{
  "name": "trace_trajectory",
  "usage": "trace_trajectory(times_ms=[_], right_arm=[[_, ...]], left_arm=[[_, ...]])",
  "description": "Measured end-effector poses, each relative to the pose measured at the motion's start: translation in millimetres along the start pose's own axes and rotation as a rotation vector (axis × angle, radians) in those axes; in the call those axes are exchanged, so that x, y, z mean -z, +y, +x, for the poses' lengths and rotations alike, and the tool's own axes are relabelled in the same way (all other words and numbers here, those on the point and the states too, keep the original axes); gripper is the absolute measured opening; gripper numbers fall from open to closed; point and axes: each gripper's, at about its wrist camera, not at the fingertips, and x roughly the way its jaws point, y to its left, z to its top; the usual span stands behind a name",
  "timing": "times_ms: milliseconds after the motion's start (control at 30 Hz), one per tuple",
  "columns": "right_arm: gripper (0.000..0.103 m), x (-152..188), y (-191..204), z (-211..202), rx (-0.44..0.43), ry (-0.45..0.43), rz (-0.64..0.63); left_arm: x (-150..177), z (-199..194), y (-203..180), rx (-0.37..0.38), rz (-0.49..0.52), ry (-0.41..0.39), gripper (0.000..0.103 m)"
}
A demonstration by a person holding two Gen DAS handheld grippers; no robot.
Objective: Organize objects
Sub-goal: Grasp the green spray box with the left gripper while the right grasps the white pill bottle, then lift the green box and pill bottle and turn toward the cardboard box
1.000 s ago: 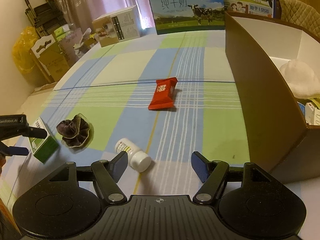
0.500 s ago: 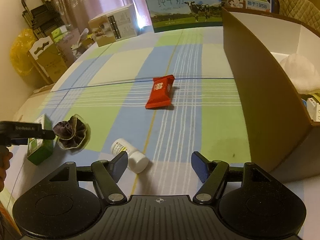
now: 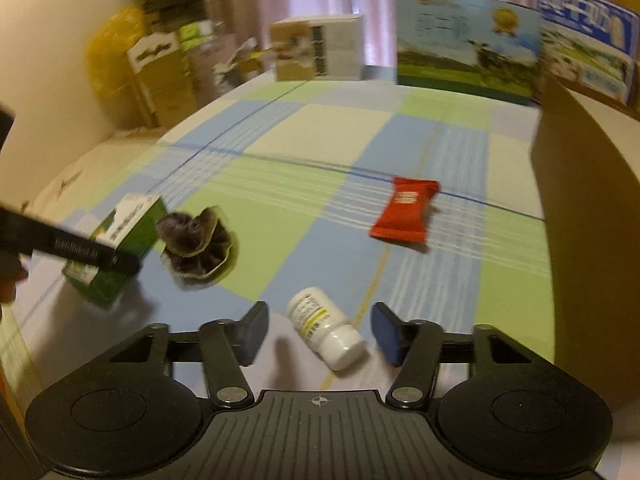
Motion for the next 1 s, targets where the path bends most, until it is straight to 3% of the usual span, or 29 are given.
trace_trajectory(times_ms=[133, 233, 333, 533, 767, 867, 933, 1000], right_arm=[[0.047, 1, 3, 13, 0.027, 0.017, -0.055], [0.032, 2, 3, 17, 0.012, 0.030, -0.059], [0.024, 3, 5, 16, 0.003, 0.035, -0.072], [0.024, 2, 7, 15, -0.010, 0.043, -0.055], [0.024, 1, 2, 14, -0.016, 0.040, -0.014], [0.024, 0, 0, 15, -0.018, 0.038, 0.001], [0.024, 0, -1, 15, -0.021, 0.037, 0.009], [0.024, 0, 0, 15, -0.019, 0.036, 0.006]], left_arm=[[-1, 1, -2, -0.008, 0.005, -0.009, 0.054], [-2, 2, -2, -0.012, 0.003, -0.008, 0.060], [-3, 3, -2, -0.008, 0.004, -0.009, 0.061], [-5, 6, -2, -0.010, -0.005, -0.012, 0.071], [-8, 10, -1, -0.007, 0.000, -0.029, 0.074], [-10, 11, -3, 0.001, 0.017, -0.040, 0.069], [-9, 9, -6, 0.010, 0.032, -0.047, 0.056], [-9, 7, -9, 0.010, 0.050, -0.052, 0.053]])
